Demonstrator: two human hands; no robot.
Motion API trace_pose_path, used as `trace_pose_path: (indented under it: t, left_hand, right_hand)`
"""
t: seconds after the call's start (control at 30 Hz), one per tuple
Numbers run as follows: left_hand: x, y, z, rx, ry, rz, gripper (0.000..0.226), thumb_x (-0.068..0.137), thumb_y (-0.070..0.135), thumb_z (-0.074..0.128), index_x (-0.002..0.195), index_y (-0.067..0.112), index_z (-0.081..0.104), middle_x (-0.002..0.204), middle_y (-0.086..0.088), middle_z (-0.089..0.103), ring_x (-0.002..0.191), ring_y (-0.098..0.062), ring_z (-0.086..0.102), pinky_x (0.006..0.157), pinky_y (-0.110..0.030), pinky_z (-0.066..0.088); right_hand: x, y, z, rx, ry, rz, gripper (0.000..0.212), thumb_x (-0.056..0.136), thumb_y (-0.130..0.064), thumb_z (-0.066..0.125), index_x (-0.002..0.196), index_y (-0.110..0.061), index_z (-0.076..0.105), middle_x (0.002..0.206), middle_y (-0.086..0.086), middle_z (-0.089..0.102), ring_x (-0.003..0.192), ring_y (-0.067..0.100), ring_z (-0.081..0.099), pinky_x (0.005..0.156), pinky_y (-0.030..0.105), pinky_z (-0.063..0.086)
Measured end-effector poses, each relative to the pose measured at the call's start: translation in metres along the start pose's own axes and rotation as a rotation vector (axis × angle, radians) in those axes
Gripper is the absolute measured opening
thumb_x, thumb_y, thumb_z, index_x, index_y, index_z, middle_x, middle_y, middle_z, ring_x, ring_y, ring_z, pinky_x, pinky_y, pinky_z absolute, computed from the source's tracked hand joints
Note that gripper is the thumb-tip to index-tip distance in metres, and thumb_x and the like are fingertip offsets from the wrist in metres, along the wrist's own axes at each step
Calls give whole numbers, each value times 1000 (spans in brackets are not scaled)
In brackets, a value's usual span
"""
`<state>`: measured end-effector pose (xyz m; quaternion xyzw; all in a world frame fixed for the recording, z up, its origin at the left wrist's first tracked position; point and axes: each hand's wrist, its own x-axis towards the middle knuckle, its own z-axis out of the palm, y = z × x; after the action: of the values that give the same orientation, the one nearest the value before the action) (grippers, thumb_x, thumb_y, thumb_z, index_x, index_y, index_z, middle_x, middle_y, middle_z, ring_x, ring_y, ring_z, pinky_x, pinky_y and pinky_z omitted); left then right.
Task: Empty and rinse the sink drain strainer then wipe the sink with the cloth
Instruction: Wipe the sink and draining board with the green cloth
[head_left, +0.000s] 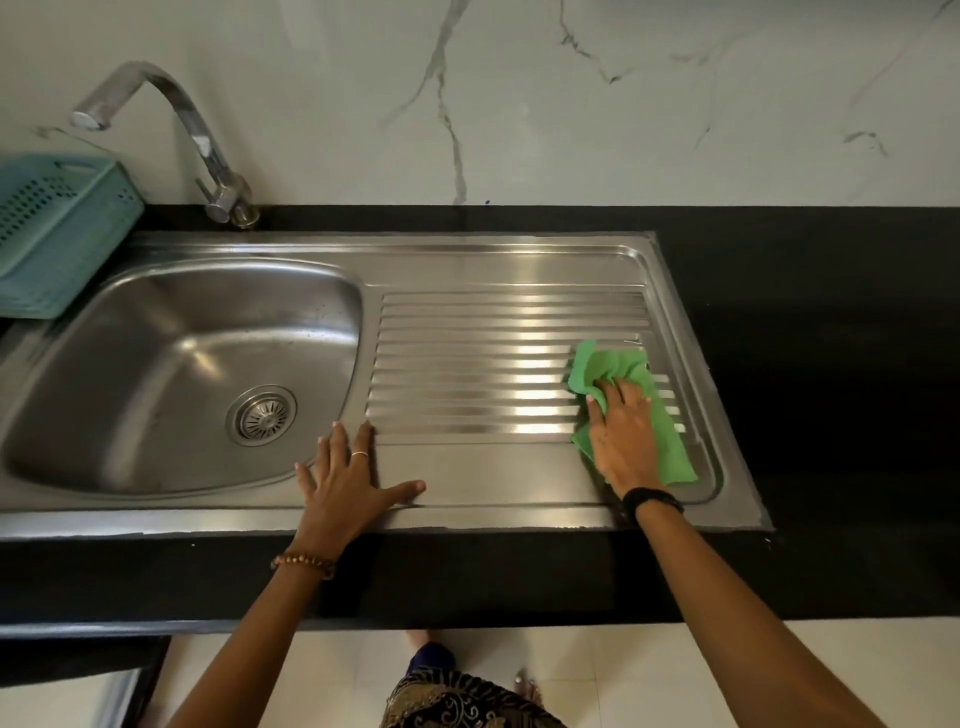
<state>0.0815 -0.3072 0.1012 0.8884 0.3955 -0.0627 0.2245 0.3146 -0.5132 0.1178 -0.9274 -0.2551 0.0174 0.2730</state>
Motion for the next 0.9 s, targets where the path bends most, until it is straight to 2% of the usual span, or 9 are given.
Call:
trace_pose_path:
  t: [0.1,0.27,0.33,0.5,0.6,0.7,0.9]
  left_hand:
    - [-4,-5,-6,-28,19,33,114,65,74,55,147,18,-1,157,-13,-3,145,-29,-2,116,-49,1]
    - [-11,-9,-15,-3,41,64,113,67,72,55,147,9,5,158,-11,2,146,-22,4,118,-39,5]
    - [-14,-9,-19,3,63,61,112,68,70,56,147,8,6,158,-10,6,146,-20,6,118,-37,6]
    - [-25,-11,-22,38,47,21,106,70,76,38,147,10,7,157,-12,7,146,-22,6,119,-38,7]
    - [-30,-9,-17,71,42,1,92,81,67,40,147,13,7,158,-10,6,146,-22,1,118,-42,2]
    - [-34,6,-9,81,3,25,90,82,69,36,147,16,4,158,-8,1,146,-23,-4,117,-47,-3]
    - [-48,76,22,88,-122,255,85,81,72,30,146,29,-5,158,-1,-9,145,-21,-11,114,-48,-12]
  right_hand:
    - [-12,-41,32,22,-86,-96,39,97,-23,41,132,-7,47,139,12,44,133,29,35,119,42,13]
    - [-13,-144,96,24,-299,-427,39,96,-24,41,132,-11,47,142,9,42,134,28,33,118,43,14]
    - [-16,-179,117,-45,-392,-571,43,96,-27,39,136,-13,42,148,6,36,139,25,26,119,45,8]
    - [-26,-188,128,-74,-473,-725,45,98,-27,37,141,-17,35,154,2,28,144,20,18,119,42,0]
    - [-30,-169,117,-14,-497,-717,45,98,-29,36,142,-19,33,155,0,26,144,17,17,118,38,-1]
    - [-39,-144,103,-56,-476,-661,48,99,-34,33,145,-22,25,156,-2,21,145,15,13,118,38,-2]
    - [-37,-67,54,-84,-405,-402,51,99,-36,30,147,-25,15,158,-4,12,146,14,6,118,37,-3]
